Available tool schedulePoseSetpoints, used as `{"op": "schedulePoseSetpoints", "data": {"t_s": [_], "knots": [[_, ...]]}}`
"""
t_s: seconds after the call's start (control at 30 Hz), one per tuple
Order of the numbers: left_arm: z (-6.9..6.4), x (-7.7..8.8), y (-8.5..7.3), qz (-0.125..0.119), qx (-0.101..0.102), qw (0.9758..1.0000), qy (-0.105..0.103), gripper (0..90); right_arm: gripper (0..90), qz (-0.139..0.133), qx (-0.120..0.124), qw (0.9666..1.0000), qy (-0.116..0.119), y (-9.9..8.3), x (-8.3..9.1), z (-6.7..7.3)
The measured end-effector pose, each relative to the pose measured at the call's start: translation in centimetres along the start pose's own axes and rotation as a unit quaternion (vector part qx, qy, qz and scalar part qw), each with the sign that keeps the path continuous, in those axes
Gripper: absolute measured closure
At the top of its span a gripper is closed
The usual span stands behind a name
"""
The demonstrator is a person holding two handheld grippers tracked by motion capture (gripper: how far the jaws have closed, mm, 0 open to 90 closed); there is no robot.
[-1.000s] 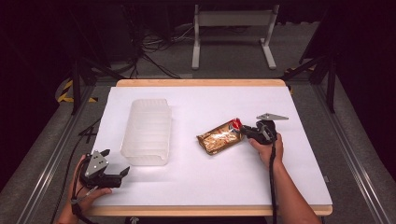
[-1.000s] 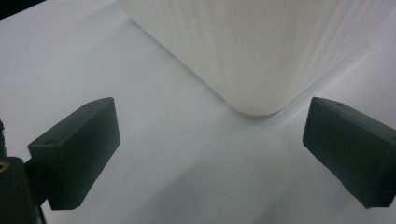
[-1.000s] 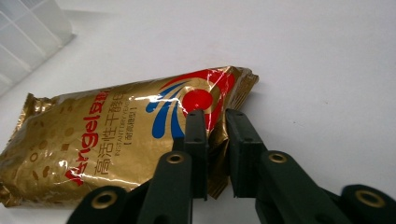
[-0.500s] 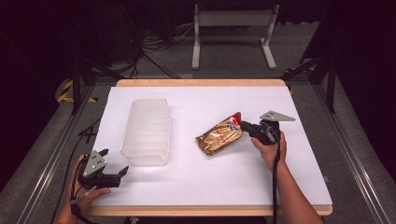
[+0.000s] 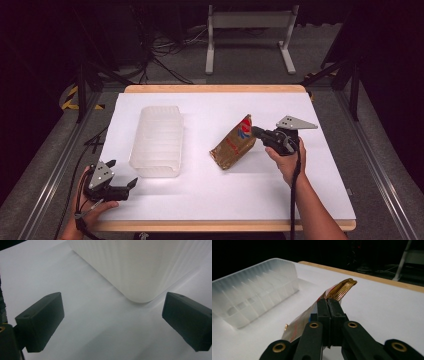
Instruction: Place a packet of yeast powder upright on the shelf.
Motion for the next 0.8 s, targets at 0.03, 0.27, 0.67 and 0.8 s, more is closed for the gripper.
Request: {"op": "schedulePoseSetpoints", "data": {"t_s": [0.03,0.27,0.67,0.8], "knots": [[0.0,0.0,0.0,0.001,0.0,1.0,0.0,4.9,88.8,-0.002,0.004,1.0,0.001,0.3,0.0,0.3],[-0.1,0.0,0.0,0.0,0.0,1.0,0.0,4.9,89.0,-0.002,0.039,0.9992,0.002,2.2,0.0,2.8],[-0.2,0.0,0.0,0.003,0.0,1.0,0.0,5.1,89.0,0.007,0.096,0.9949,0.029,4.5,0.2,5.6],[-0.2,0.0,0.0,0.002,-0.003,1.0,0.0,5.1,89.0,0.011,0.125,0.9909,0.048,5.3,0.3,6.6]]}}
Point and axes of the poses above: each handheld gripper's, and its own axes: x roughly backward along the jaws, y roughly out of its top, z roughly to its left, the point moved 6 cm from there along -x, roughly forward along the jaws, and after that the axes turned 6 degrees about z, right-handed, at the moved point
